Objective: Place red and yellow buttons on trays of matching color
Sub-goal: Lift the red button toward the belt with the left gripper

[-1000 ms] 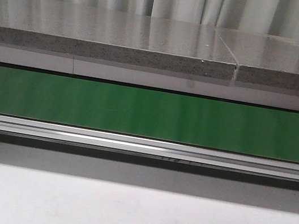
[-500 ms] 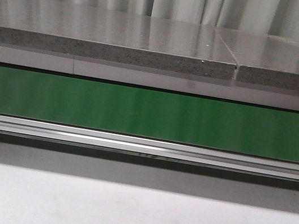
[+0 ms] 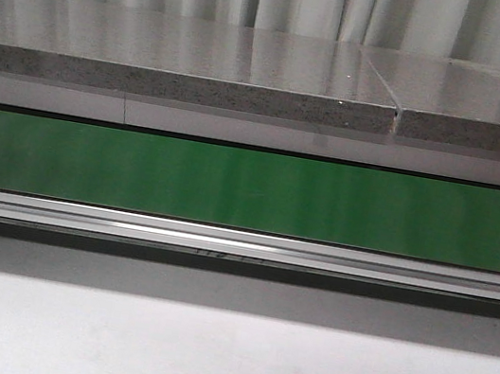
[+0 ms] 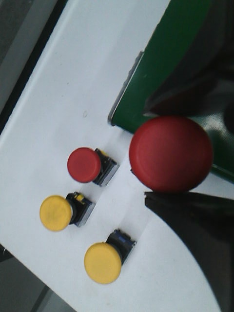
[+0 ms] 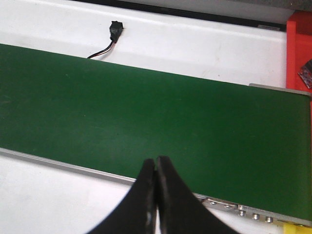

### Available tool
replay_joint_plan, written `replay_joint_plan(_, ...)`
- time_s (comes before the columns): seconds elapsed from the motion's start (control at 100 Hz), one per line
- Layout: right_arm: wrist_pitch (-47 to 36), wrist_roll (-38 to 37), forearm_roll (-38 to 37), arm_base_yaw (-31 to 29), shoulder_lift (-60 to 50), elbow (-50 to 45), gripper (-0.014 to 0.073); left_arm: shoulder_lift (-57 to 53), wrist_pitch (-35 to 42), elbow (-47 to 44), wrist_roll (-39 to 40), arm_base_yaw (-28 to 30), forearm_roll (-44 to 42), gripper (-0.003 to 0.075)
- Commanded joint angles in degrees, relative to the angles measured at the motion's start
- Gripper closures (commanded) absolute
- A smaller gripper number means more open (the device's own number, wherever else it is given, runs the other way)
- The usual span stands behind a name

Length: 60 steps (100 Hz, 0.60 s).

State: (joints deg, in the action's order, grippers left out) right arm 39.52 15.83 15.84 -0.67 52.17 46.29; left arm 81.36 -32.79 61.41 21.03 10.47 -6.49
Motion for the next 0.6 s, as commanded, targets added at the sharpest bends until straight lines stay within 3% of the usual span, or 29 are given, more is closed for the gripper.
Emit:
replay_joint_plan(0.0,-3.1,0.5,0.6,0.0,-0.9,1.5,0.0661,-2.5,1.1,1.7,-1.6,-2.5,-0.1,0.0722)
replay_joint_plan(0.22,-3.1,0.5,0.6,0.0,-0.9,1.5,0.0661,-2.0,1.5,1.7,-2.6,-7.6,0.0,0.0722)
replay_joint_plan(0.59,-3.1,0.5,0.6,0.0,-0.9,1.5,0.0661,3.0,0.6,1.6,-2.6,-8.7,0.1,0.0722)
